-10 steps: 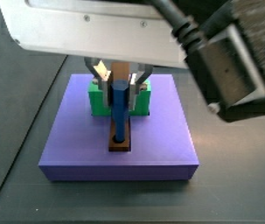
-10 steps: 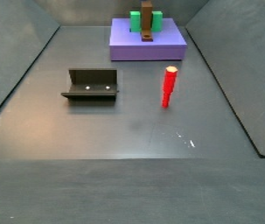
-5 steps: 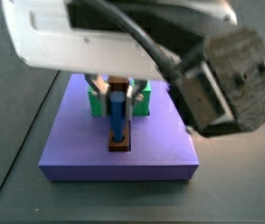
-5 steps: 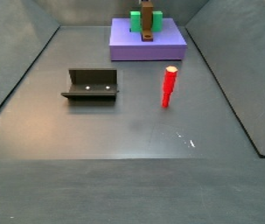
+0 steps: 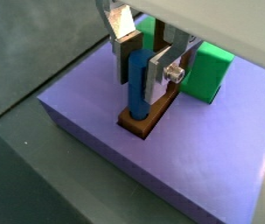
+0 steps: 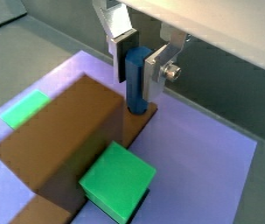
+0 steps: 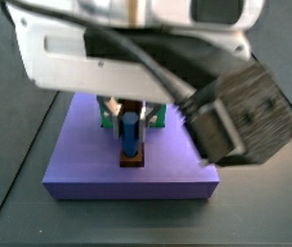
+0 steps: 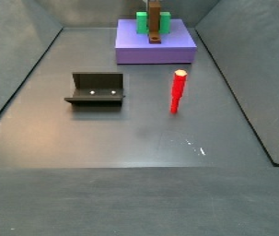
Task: Pick up the blue object. Move up. Move to above the board. Insert the blue object.
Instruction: Insert the blue object.
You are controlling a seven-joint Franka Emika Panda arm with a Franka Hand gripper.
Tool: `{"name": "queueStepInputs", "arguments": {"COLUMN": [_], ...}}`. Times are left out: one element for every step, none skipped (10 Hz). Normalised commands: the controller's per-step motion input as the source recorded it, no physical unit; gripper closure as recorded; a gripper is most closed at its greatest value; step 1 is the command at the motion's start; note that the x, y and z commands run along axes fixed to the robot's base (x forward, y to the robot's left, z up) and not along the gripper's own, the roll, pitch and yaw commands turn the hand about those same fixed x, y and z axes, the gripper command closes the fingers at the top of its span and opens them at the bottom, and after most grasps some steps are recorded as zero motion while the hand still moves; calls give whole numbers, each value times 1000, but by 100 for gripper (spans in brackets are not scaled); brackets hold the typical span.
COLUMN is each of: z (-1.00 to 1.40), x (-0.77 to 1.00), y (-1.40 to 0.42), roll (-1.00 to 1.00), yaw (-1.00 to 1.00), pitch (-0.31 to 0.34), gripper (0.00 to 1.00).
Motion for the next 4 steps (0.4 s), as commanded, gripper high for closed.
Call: {"name": "queueStepInputs", "arguments": {"z": [-23,-620,0,0], "x": [-66,114,0,0], "y": [-163,-191,0,0], "roll": [0,49,0,0], "yaw": [0,0,0,0], "pitch": [1,0,6,0], "gripper": [100,100,100,100]}}
